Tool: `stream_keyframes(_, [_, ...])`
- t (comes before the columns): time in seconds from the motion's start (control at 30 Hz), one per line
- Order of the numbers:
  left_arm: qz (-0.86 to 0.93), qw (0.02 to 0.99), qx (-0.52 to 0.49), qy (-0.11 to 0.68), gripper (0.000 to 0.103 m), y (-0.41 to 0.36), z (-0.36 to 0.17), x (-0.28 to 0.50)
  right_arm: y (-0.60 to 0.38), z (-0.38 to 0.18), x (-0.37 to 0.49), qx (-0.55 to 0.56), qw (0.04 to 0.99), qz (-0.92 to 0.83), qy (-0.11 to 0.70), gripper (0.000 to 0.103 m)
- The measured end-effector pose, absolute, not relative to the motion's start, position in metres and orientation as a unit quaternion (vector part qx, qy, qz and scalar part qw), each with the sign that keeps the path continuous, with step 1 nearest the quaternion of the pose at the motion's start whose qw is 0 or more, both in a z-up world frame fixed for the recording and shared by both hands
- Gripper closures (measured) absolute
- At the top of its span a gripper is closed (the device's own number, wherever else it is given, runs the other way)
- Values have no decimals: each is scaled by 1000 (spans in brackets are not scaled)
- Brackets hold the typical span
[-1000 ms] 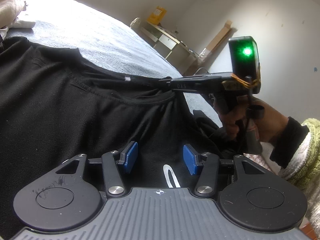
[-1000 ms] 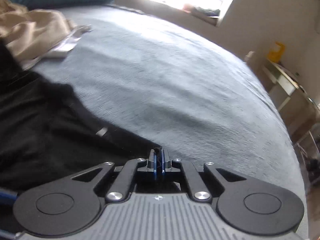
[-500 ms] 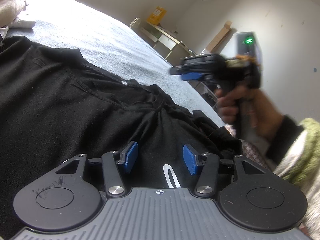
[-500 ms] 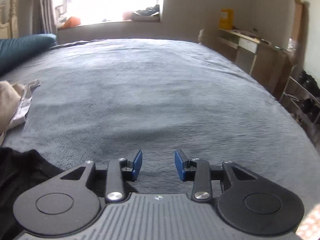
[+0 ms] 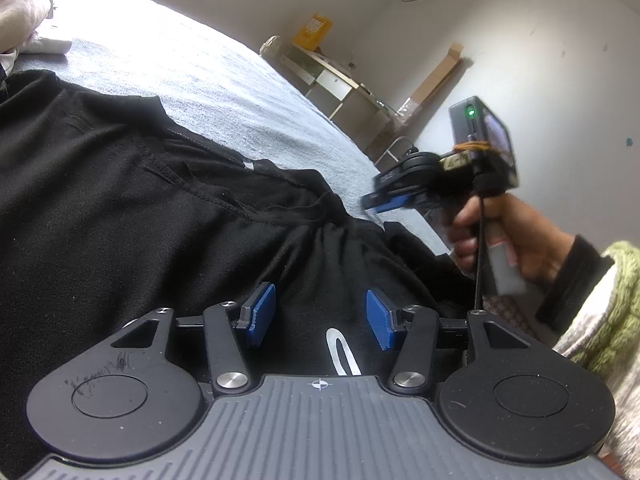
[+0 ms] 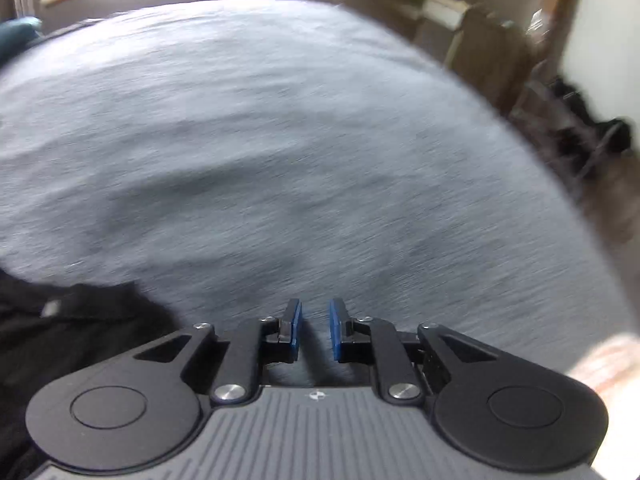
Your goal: Fold clothes
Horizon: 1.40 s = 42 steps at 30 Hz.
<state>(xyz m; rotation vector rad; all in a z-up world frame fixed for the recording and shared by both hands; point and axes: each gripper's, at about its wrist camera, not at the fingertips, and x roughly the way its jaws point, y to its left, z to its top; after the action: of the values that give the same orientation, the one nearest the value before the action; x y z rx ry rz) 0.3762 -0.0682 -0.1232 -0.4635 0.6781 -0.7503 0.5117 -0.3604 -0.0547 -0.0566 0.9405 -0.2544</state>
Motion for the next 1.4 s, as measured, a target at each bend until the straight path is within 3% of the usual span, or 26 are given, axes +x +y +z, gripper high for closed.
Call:
stream_keyframes(0.03, [-356,849,-220,322,52,-68,-123,376,-362,-46,504,-21,883,-109,455,80])
stream_keyframes(0.13, [-356,850,-219,322,52,-69,-123,376,-358,-24,475,-37,885,-76,459,46])
stream_keyframes(0.17, [-356,850,-219,322,52,-68,-123,376,-354,-22,467,-55,881,-70,465,45])
stream_keyframes(0.33, [-357,849,-221,322,52,-68,-124,376,-344,-39,457,-111,851,-67,508,46])
stream_keyframes(0.4, [-358,848,-225,321,52,-67,-124,376,-342,-47,457,-140,845,-73,511,59])
stream_keyframes(0.47, [-360,846,-229,320,52,-65,-125,376,-342,-44,452,-143,849,-76,503,100])
stream_keyframes(0.67, [-361,844,-232,321,52,-64,-125,377,-334,19,382,-116,915,-34,384,100])
stream_keyframes(0.8, [-362,843,-234,321,52,-64,-125,377,-312,32,329,-119,936,67,324,99])
stream_keyframes(0.83, [-362,843,-235,321,52,-63,-126,377,-305,28,320,-130,933,93,323,96])
stream_keyframes(0.93, [-364,841,-239,321,52,-62,-126,377,-288,15,295,-164,921,122,331,60])
stream_keyframes(1.1, [-368,837,-246,321,52,-60,-127,378,-314,64,206,-74,951,111,280,61])
stream_keyframes(1.27, [-369,836,-249,320,51,-59,-125,378,-370,154,39,-15,980,72,186,61])
stream_keyframes(1.4, [-353,844,-238,327,50,-62,-114,375,-401,195,-80,-1,992,2,127,60])
